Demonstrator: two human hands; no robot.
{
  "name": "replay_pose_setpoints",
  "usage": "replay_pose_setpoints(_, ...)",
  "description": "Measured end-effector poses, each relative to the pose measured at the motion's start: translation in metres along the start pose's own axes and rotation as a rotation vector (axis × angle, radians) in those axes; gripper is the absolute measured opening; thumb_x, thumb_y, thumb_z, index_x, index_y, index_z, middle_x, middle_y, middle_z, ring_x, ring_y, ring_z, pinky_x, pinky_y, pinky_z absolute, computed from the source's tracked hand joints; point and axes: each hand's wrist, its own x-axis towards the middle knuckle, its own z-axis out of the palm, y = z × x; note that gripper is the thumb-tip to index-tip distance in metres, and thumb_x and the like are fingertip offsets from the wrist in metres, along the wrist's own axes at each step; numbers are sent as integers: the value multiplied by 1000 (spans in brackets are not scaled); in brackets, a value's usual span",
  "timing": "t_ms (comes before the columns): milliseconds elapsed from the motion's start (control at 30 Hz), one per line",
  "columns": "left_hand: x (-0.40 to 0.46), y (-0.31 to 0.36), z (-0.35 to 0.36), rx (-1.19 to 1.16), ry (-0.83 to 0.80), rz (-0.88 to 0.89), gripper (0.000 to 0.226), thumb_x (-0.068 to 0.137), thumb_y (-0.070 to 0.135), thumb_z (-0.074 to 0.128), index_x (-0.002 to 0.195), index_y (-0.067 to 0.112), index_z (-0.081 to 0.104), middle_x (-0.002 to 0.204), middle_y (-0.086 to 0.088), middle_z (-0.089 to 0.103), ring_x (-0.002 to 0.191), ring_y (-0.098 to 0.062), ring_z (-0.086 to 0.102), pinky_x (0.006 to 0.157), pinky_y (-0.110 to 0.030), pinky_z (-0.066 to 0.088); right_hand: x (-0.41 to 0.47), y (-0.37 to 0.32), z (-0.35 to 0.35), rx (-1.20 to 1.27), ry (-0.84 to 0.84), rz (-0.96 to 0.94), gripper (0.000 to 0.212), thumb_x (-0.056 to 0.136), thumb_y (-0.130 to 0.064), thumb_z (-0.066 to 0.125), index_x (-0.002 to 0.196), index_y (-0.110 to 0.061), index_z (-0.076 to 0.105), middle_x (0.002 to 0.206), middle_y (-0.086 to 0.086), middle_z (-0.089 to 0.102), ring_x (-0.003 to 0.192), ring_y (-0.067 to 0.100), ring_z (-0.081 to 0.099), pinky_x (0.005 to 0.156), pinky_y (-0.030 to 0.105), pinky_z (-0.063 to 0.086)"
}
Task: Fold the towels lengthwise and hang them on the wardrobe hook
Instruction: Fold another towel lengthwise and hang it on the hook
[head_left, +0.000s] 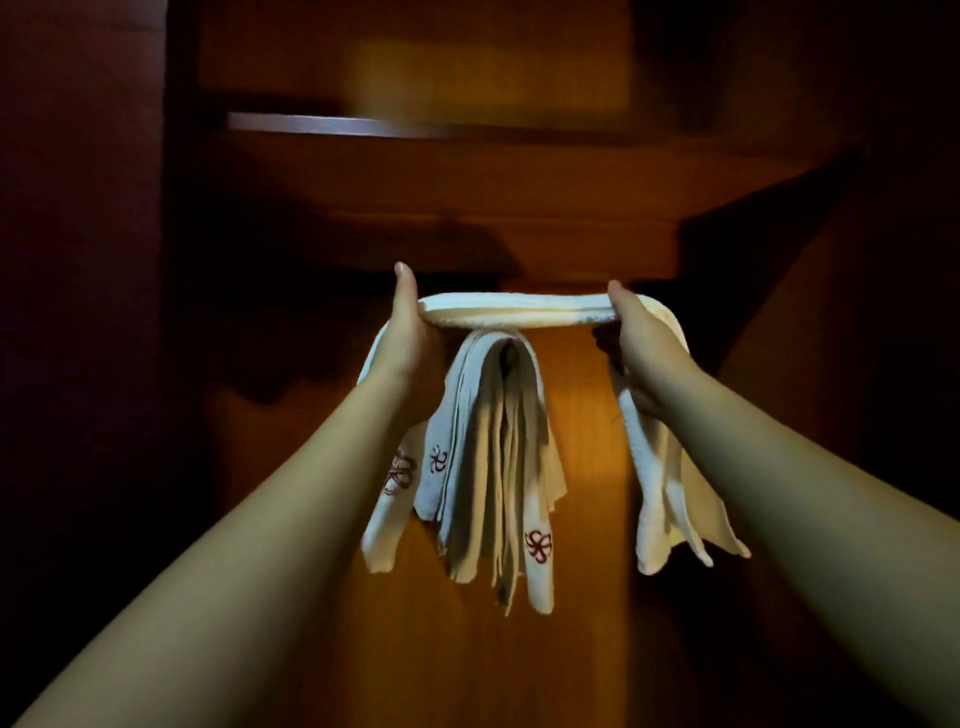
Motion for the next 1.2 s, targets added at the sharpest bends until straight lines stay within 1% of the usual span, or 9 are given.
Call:
replay_pose_setpoints(133,38,-3,-9,11,-10,-35,83,93,77,12,110,10,59,81,-4,77,72,-11,74,53,-24,57,39,5,19,-1,-20,-8,70,90,-74,42,132,-20,55,124,7,66,110,22,63,106,46,45)
replay_pose_setpoints(200,56,-7,-15,24,10,-49,85,92,77,11,115,11,59,79,-2,77,69,-8,73,57,-28,55,58,11,27,-14,-37,-3,69,88,-76,40,126,-21,59,119,9,68,110,24,63,107,46,44)
replay_pose_setpoints(333,85,-16,-30,-17,-1,-106,99,88,82,14,135,5,55,110,-12,72,94,-20,71,69,-34,50,87,24,39,-15,-56,16,57,96,-69,35,107,-20,62,94,4,66,89,19,61,94,40,42)
replay_pose_setpoints(533,112,-31,-36,-22,4,-155,99,86,84,16,130,5,58,113,-15,72,99,-23,70,70,-34,51,110,43,44,-18,-52,71,75,91,-75,37,130,-14,56,118,13,64,115,30,59,111,50,39)
replay_pose_setpoints(700,122,-44,-38,2,26,-178,101,85,86,20,136,5,54,123,-15,68,112,-25,65,82,-35,50,124,55,40,-69,-30,94,71,93,-72,34,129,-15,55,118,14,64,113,30,60,110,49,40)
replay_pose_setpoints(867,125,-52,-41,9,28,-198,97,84,87,23,130,9,58,116,-12,71,104,-21,70,69,-31,53,132,66,37,-117,3,66,70,93,-71,35,130,-15,55,118,13,64,110,29,60,109,48,41)
replay_pose_setpoints(1000,126,-57,-38,-2,77,-194,101,78,91,26,129,11,60,115,-13,72,104,-24,71,79,-36,55,135,72,38,-87,0,75,70,92,-71,36,126,-14,58,107,10,60,99,26,57,100,43,42)
replay_pose_setpoints(1100,128,-58,-40,30,141,-182,101,75,92,31,130,13,60,112,-12,74,101,-25,72,87,-40,55,135,75,38,-86,6,78,70,94,-70,35,133,-16,56,119,9,61,116,28,57,111,46,38)
replay_pose_setpoints(1200,115,-61,-38,33,158,-193,90,85,85,25,120,13,65,103,-9,76,90,-21,75,71,-33,58,125,84,36,-35,-10,126,67,95,-69,36,134,-18,54,130,12,61,122,29,56,113,46,37)
